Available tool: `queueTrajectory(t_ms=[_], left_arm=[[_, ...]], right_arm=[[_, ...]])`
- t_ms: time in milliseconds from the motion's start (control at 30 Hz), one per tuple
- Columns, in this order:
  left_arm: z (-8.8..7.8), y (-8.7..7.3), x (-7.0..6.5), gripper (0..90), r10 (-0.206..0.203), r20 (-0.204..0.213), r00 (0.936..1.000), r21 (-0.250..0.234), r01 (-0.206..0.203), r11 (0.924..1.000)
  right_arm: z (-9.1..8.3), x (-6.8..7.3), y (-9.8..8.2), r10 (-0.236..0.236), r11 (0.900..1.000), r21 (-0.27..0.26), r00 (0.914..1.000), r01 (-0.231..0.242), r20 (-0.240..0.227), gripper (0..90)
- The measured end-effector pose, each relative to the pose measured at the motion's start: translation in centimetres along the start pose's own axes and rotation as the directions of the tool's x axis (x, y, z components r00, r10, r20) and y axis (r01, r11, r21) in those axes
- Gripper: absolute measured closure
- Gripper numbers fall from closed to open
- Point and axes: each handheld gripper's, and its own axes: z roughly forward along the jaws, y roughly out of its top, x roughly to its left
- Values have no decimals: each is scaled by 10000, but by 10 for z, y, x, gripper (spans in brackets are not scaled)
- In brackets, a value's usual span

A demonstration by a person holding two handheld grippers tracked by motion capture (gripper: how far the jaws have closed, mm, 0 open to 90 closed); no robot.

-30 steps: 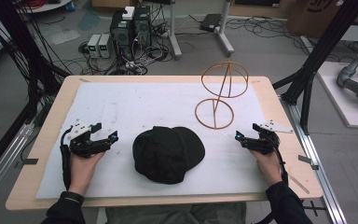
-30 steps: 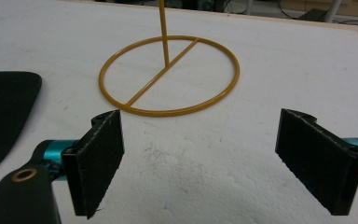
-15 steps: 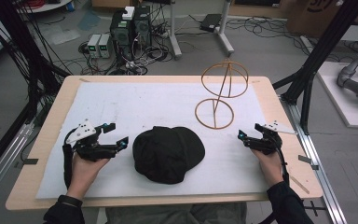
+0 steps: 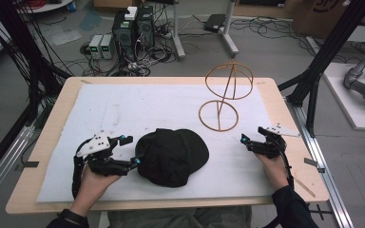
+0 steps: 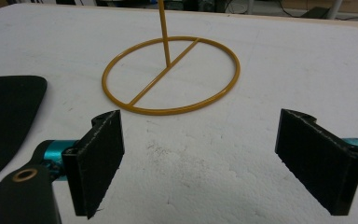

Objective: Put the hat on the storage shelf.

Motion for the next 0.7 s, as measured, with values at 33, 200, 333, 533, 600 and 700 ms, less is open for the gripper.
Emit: queueTrajectory(t_ms=[33, 200, 333, 533, 600, 700], left_arm=[[1, -1, -4, 223, 143, 14, 9999, 67, -143, 9999], [6, -3, -15, 313, 559, -367, 9978, 400, -545, 9977], [8, -4, -21, 383, 725, -714, 9948, 594, -684, 9959], [11, -4, -27, 475, 1040, -1135, 9881, 876, -943, 9917], [12, -4, -27, 512, 1076, -1131, 9877, 953, -970, 9907], [14, -5, -29, 589, 1103, -1140, 9873, 1032, -987, 9897]], right_arm=[[0, 0, 0, 0, 10000, 5, 10000, 0, 11, 148], [0, 0, 0, 56, 10000, 82, 10000, -56, 25, 148], [0, -1, -1, 83, 9999, 122, 10000, -83, 42, 148], [1, -2, -1, 67, 9999, 135, 10000, -68, 49, 148], [1, -2, -1, 65, 9999, 138, 10000, -65, 52, 148], [0, -2, -1, 58, 9999, 126, 10000, -59, 61, 148]])
